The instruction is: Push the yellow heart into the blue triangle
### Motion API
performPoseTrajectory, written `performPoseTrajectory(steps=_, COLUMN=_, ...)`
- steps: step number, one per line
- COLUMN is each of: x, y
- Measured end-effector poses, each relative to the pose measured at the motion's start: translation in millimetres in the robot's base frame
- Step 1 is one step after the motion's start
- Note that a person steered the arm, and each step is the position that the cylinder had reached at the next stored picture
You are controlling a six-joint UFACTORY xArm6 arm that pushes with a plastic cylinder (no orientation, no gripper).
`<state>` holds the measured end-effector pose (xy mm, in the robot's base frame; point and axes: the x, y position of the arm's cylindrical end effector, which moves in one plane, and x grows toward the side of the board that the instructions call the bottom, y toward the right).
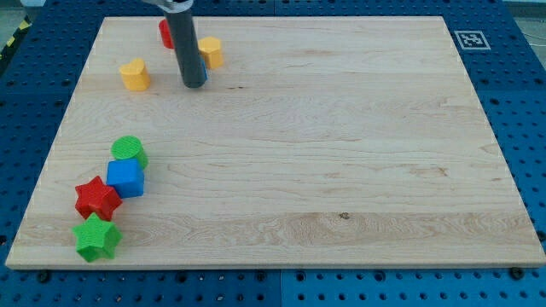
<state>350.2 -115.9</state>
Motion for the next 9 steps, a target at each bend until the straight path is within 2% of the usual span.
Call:
performPoseTrajectory(steps=3, x=-9, y=5)
performPoseTrajectory(steps=5, x=31, y=-5)
performPoseTrajectory(steps=6, x=33, y=-29)
performPoseTrajectory(steps=8, x=17, y=-124)
performPoseTrajectory(steps=9, x=17, y=-149)
